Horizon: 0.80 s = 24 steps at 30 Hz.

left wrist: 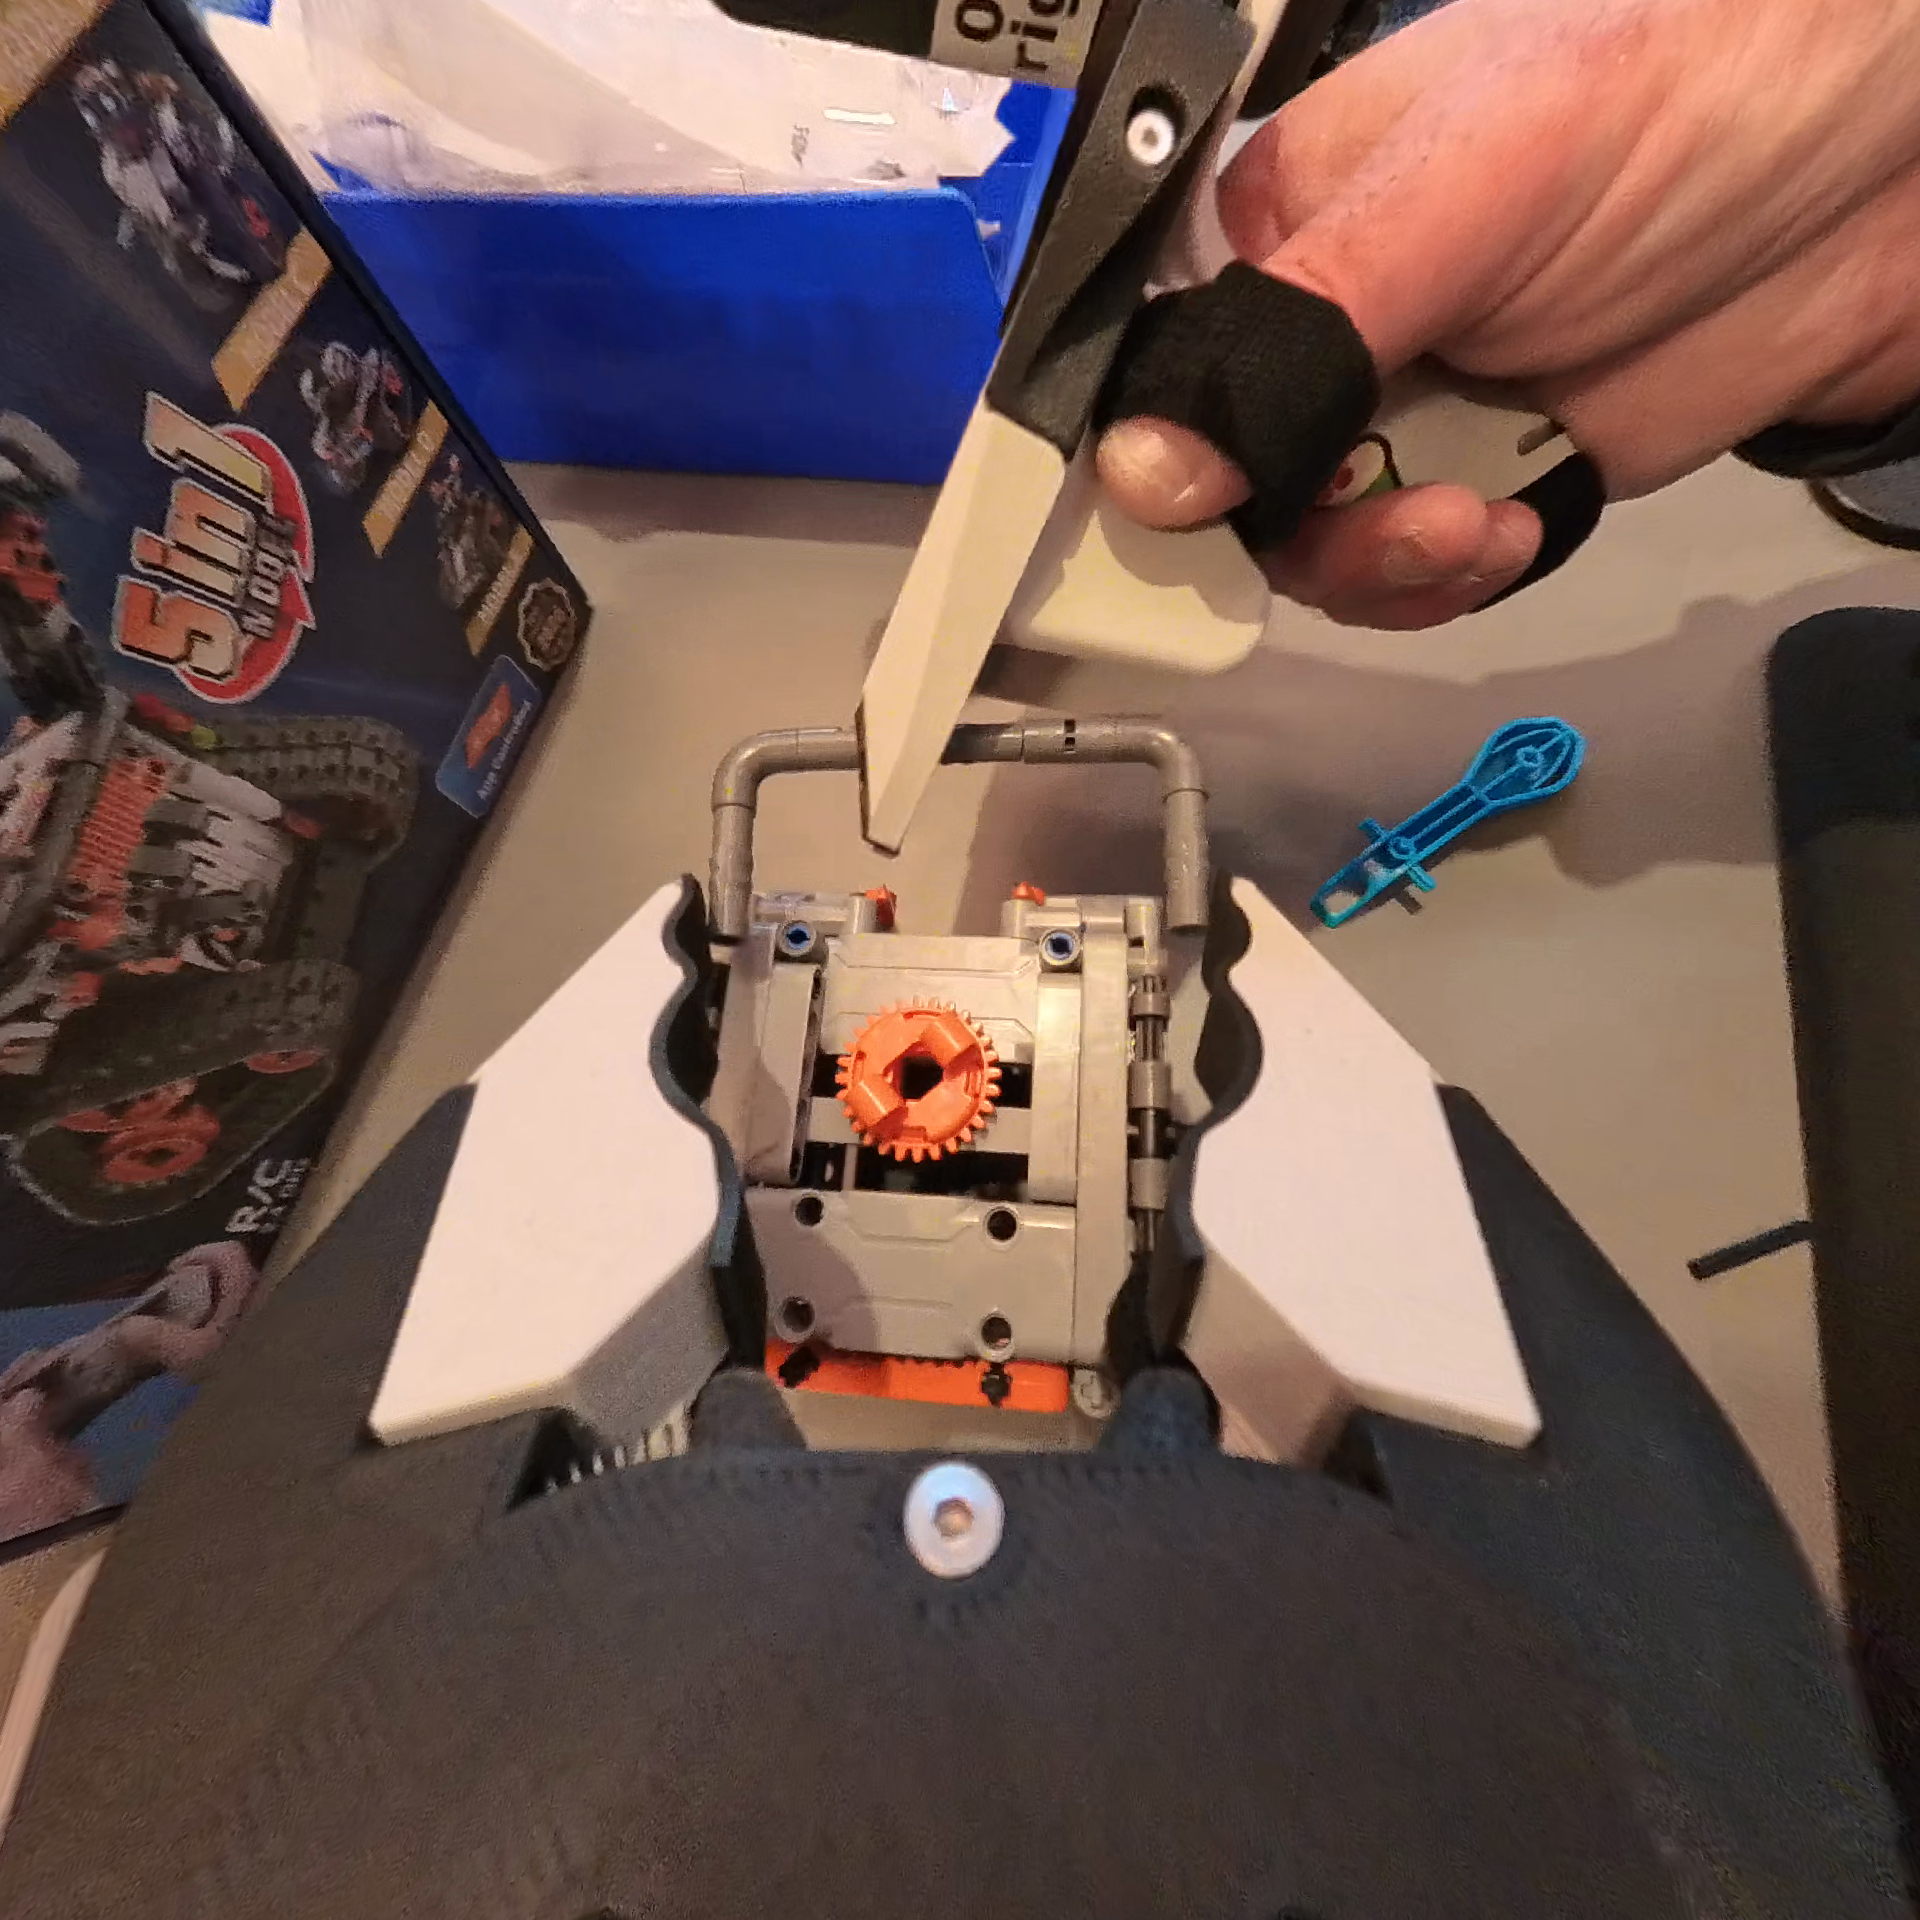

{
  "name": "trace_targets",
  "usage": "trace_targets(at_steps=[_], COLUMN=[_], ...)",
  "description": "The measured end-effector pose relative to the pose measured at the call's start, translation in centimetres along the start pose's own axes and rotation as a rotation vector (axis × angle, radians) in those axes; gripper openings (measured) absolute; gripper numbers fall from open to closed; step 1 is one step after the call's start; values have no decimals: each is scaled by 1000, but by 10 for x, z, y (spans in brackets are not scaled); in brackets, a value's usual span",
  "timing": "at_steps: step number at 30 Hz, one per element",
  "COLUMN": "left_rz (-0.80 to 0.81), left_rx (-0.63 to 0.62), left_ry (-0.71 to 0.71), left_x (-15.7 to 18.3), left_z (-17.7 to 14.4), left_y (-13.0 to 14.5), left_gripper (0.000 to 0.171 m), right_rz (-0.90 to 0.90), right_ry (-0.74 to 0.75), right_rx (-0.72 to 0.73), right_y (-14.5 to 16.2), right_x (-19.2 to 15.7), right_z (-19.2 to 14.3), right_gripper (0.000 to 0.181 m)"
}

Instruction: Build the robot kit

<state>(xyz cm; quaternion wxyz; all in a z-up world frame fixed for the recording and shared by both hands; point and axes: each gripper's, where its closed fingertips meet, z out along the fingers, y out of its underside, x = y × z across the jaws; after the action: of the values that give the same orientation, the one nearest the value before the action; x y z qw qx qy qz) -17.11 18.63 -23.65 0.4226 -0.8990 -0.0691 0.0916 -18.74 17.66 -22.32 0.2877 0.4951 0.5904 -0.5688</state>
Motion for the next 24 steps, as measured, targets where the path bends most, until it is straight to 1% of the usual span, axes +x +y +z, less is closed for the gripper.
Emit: trace_targets(at_steps=[5, 8, 11, 17, 20, 22, 24], left_rz=[-70, -55, -46, -40, -7, 60, 114], left_rx=[32, -2, -52, -50, -33, -18, -52], left_ry=[78, 68, 70, 68, 16, -14, -32], left_x=[-1, -5, -6, -5, -10, -10, -6], left_z=[-4, -1, 2, -3, -11, -14, -10], left_y=[-2, 2, 11, 11, 7, -1, -6], left_gripper=[93, 95, 94, 93, 99, 103, 106], right_rz=[-13, -13, -14, -2, -4, -13, -18], right_ry=[-16, -22, -6, 28, 52, 65, 75], right_rx=[31, 56, 45, 26, 7, -2, -6], right_y=[-2, -6, -3, -1, 1, 1, 1], right_x=[-1, 1, 5, 10, 13, 13, 13], right_z=[1, 0, 2, 3, 5, 5, 6], right_gripper=[9, 6, 3, 3, 3, 3, 3])
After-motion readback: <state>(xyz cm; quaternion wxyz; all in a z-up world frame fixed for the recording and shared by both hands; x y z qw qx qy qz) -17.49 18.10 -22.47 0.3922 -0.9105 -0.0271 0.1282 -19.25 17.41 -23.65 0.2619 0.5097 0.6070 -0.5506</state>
